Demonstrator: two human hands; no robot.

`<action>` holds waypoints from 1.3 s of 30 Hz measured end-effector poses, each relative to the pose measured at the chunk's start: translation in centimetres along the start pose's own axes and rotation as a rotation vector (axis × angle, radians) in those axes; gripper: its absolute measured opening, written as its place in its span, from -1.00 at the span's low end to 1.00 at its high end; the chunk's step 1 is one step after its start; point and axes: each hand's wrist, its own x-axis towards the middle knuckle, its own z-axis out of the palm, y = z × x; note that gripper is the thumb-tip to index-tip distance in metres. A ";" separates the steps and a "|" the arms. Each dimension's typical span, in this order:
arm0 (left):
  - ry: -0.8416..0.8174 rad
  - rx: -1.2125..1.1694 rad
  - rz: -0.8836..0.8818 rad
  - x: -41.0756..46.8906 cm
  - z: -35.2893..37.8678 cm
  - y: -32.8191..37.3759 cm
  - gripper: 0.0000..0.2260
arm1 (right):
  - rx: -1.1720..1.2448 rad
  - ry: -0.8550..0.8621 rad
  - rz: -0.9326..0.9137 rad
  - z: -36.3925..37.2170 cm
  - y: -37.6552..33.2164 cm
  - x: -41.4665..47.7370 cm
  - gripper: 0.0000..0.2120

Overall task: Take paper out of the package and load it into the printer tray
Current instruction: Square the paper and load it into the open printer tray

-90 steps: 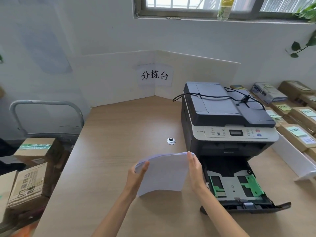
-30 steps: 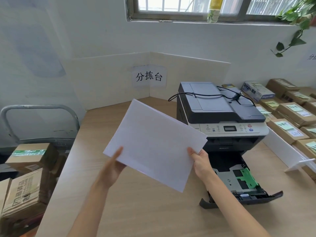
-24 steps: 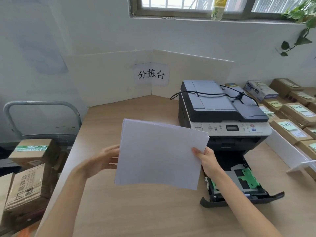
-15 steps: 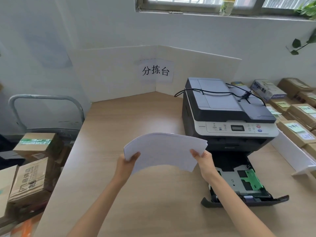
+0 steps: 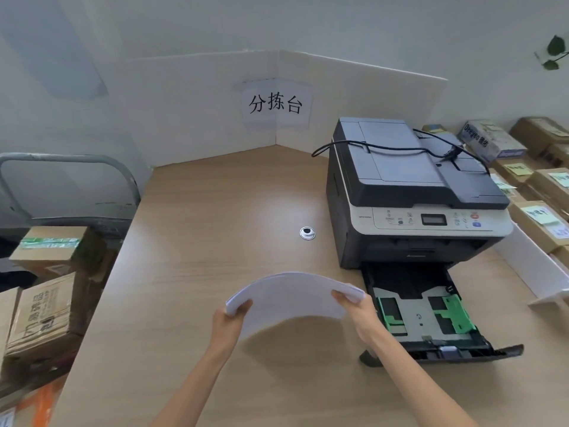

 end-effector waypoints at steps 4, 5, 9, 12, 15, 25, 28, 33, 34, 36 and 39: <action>-0.137 0.038 -0.020 0.7 -0.9 -1.0 -0.95 | -0.098 -0.100 0.133 -1.0 0.8 0.3 -0.85; -0.152 0.052 -0.043 0.8 -1.1 -1.4 -0.96 | -0.152 -0.121 0.171 -1.2 1.2 0.5 -0.86; -0.100 0.077 -0.042 1.4 -1.2 -2.2 -0.89 | -0.161 -0.158 0.123 -1.5 1.1 1.5 -0.73; -0.110 0.105 -0.010 1.5 -1.2 -2.7 -0.84 | -0.168 -0.202 0.137 -1.8 1.3 1.8 -0.81; -0.132 0.151 -0.017 1.5 -1.2 -3.4 -0.84 | -0.211 -0.224 0.220 -1.8 2.5 1.7 -0.93; -0.081 0.104 -0.016 3.8 -1.6 0.7 -0.71 | -0.126 -0.036 0.130 -0.8 -0.7 4.5 -0.87; -0.060 -0.090 0.019 4.1 -2.5 3.3 -0.82 | -0.035 -0.032 0.136 -1.7 -2.3 5.1 -0.70; -0.090 -0.389 0.048 3.1 -2.0 5.3 -0.79 | 0.532 -0.219 0.177 1.0 -4.0 3.9 -0.45; -0.081 -0.411 0.049 2.6 -1.4 5.4 -0.79 | 0.574 -0.236 0.178 2.0 -4.5 3.5 -0.43; -0.049 -0.463 0.036 1.4 -0.3 5.4 -0.80 | 0.583 -0.269 0.147 4.1 -5.8 2.7 -0.43; -0.067 -0.488 0.011 -0.3 0.7 4.5 -0.80 | 0.551 -0.215 0.074 5.9 -7.0 2.0 -0.56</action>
